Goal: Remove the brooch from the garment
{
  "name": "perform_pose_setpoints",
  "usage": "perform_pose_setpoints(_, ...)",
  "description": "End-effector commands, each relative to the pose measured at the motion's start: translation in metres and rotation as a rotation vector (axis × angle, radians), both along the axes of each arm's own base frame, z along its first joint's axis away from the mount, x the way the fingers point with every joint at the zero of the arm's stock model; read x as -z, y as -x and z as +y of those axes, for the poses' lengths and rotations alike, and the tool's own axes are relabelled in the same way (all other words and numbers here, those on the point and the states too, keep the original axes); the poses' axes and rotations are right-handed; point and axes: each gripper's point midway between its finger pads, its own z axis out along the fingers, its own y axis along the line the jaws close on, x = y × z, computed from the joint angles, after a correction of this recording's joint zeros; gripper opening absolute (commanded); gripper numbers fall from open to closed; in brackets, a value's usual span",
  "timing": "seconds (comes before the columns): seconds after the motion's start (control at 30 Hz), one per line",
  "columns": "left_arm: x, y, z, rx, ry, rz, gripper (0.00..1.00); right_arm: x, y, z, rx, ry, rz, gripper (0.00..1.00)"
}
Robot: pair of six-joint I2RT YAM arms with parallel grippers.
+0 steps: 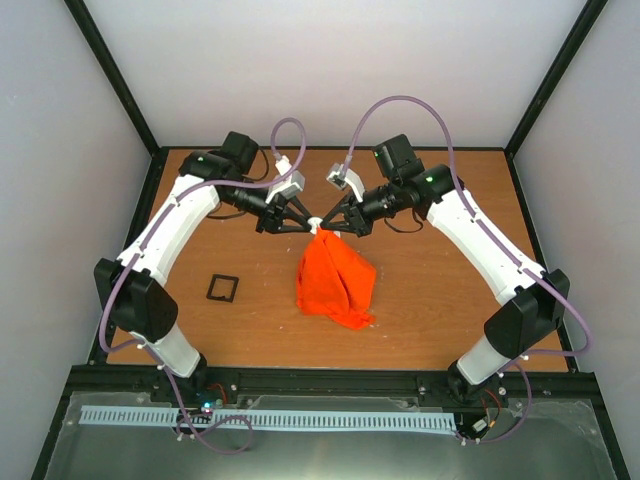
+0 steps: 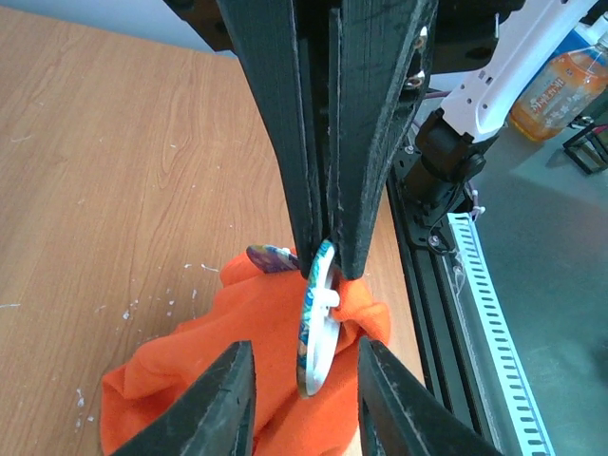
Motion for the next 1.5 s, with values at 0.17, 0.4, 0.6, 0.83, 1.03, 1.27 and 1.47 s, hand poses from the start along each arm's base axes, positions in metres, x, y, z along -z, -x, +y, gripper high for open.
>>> perform_pose_setpoints(0.17,0.004,0.003,-0.003,0.018,0.019,0.006,0.44,-0.011,0.002,0.003,-0.014,-0.02,-0.032,0.03)
perform_pose_setpoints(0.4,-0.004,-0.001,-0.011,0.023,0.04,-0.009,0.21,-0.012,0.001,0.003,-0.008,-0.023,-0.031,0.03)
perform_pose_setpoints(0.6,-0.004,-0.003,-0.014,0.028,0.032,-0.009,0.01,-0.012,-0.002,0.001,0.018,-0.005,-0.044,0.03)
perform_pose_setpoints(0.83,-0.025,-0.024,-0.013,-0.097,0.036,-0.066,0.01,-0.053,-0.051,-0.03,0.329,-0.101,-0.237,0.48)
perform_pose_setpoints(1.03,-0.114,-0.11,0.031,-0.469,0.161,-0.258,0.01,-0.108,-0.088,-0.096,0.711,-0.288,-0.43,0.7)
perform_pose_setpoints(1.27,-0.177,-0.085,0.043,-0.522,0.345,-0.399,0.01,-0.136,-0.072,-0.106,0.739,-0.423,-0.524,0.74)
perform_pose_setpoints(1.47,-0.124,-0.038,0.012,-0.395,0.324,-0.165,0.01,-0.116,-0.062,-0.09,0.642,-0.5,-0.424,0.77)
